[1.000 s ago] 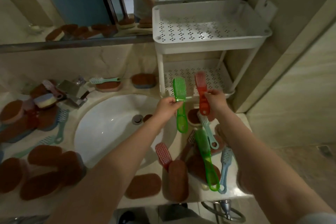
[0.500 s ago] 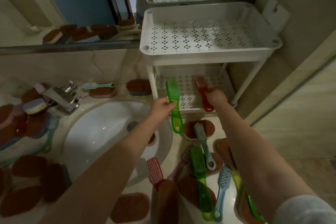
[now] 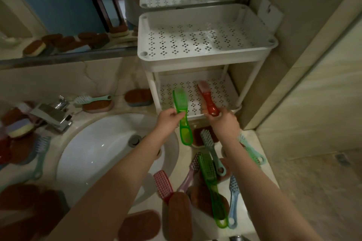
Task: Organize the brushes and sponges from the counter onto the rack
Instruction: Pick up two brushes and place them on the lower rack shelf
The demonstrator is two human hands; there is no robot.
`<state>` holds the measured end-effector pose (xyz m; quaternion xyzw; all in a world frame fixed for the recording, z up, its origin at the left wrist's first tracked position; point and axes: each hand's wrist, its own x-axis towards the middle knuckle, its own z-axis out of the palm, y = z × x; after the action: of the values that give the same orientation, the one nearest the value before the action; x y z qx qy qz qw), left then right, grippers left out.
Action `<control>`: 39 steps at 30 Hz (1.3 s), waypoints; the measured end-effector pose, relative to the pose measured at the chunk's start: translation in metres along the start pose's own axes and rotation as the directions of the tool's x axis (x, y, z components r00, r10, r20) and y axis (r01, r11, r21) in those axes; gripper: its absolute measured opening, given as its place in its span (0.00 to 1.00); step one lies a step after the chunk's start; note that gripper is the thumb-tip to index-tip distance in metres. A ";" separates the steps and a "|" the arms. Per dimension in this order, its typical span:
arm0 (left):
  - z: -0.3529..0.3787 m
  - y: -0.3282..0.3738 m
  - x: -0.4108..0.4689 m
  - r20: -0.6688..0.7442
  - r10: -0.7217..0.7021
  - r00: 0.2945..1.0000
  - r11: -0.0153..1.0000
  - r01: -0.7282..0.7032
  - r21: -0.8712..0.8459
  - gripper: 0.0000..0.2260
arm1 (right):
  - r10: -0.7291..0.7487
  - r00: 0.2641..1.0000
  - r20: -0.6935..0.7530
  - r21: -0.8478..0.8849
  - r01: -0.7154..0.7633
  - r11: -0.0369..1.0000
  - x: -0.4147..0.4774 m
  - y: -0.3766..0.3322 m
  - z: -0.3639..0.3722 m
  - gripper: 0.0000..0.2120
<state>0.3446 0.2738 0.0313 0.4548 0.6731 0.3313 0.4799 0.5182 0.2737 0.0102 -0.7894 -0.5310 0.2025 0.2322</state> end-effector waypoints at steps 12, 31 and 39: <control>-0.006 -0.003 0.001 -0.028 -0.008 1.000 1.000 0.008 -0.008 0.11 | 0.227 0.972 -0.062 0.049 -0.224 0.973 0.032 0.006 -0.006 0.20; 0.033 0.039 0.044 0.038 -0.075 0.996 0.995 0.078 -0.064 0.09 | 0.022 0.997 0.075 0.056 -0.026 0.998 0.026 0.038 -0.016 0.18; 0.076 0.043 0.094 0.066 -0.181 0.981 0.976 0.188 -0.114 0.18 | 0.020 0.992 0.123 0.163 -0.040 0.986 0.042 0.051 -0.018 0.16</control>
<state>0.4180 0.3776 0.0128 0.3698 0.6778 0.3122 0.5535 0.5808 0.2933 -0.0079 -0.7617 -0.5133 0.2967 0.2613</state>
